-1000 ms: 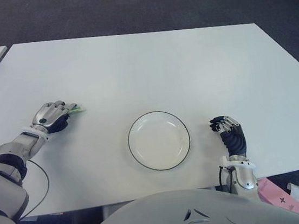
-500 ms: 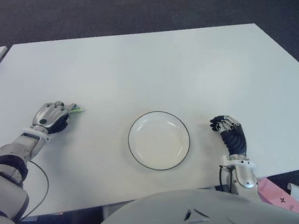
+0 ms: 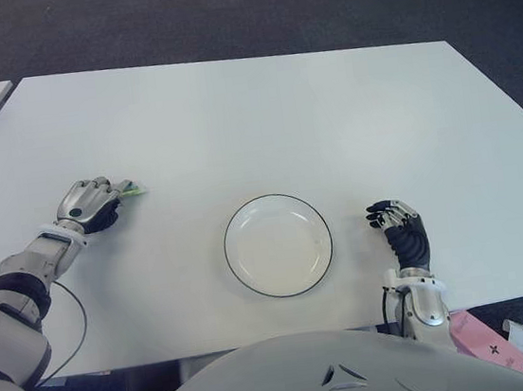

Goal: Put the toothpaste on the table into the plate.

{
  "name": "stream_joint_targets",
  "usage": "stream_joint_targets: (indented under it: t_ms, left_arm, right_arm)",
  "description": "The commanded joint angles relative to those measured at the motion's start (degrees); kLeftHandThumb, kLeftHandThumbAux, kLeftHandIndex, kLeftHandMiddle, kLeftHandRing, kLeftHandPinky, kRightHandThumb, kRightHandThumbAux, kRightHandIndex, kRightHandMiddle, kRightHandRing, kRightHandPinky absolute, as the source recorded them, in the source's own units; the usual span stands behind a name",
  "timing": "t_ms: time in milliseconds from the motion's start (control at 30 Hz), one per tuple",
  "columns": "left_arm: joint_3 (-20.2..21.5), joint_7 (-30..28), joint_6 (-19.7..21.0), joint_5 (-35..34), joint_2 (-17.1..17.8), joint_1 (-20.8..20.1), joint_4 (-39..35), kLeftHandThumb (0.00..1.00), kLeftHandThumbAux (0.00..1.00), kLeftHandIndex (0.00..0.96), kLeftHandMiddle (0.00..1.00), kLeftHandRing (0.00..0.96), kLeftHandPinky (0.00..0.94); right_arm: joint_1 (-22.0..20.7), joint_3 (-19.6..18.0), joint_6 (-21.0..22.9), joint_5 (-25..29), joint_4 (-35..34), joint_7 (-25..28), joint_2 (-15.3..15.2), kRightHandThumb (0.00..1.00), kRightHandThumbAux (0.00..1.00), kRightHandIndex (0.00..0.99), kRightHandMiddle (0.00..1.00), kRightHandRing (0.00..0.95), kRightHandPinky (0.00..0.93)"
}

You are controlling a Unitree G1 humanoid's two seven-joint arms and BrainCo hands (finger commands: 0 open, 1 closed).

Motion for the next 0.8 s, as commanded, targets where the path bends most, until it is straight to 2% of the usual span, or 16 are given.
stream_joint_targets:
  t_ms: [33,200,333,433,600,733,800]
  left_arm:
    - [1.76,-2.72,-0.16,-2.28,-1.91,2.15,-0.81,0.849,0.668,0.402,0.559,0.863,0.868]
    - [4.26,-4.54,-0.69,-4.68,-1.57,1.64,-3.59,0.848,0.669,0.4,0.556,0.858,0.855]
    - [8.0,-9.28,0.06,-7.25,1.22,2.67,-13.97,0.848,0.67,0.398,0.553,0.864,0.873]
    - [10.5,-9.36,0.4,-7.65,2.41,4.72,-20.9,0.848,0.67,0.397,0.553,0.868,0.872]
    - [14.36,-11.4,2.23,-8.53,2.69,8.24,-29.8,0.848,0.67,0.397,0.552,0.87,0.867]
    - [18.14,-14.01,4.58,-9.4,2.46,11.48,-40.34,0.848,0.67,0.398,0.552,0.872,0.866]
    - [19.47,-14.91,5.31,-9.58,2.01,12.23,-42.84,0.849,0.67,0.398,0.553,0.873,0.868]
  right_arm:
    - [-0.84,0.16,-1.49,-0.81,2.1,-0.05,-0.1,0.71,0.728,0.429,0.488,0.477,0.456]
    - [-1.35,0.12,-1.57,-0.71,2.78,0.09,-0.14,0.711,0.729,0.43,0.489,0.476,0.451]
    - [-1.93,0.08,-1.18,-0.65,3.4,-0.16,0.07,0.71,0.729,0.429,0.489,0.482,0.467]
    - [-2.37,0.11,-0.54,-0.27,3.53,-0.2,0.39,0.71,0.729,0.429,0.489,0.483,0.468]
    - [-3.08,0.18,-0.41,-0.18,4.05,-0.28,0.63,0.71,0.728,0.429,0.486,0.479,0.462]
    - [-3.67,0.37,-1.61,-0.46,4.98,-0.2,0.59,0.71,0.727,0.429,0.485,0.476,0.46]
    - [-3.88,0.46,-2.28,-0.64,5.47,-0.2,0.55,0.71,0.727,0.429,0.485,0.477,0.465]
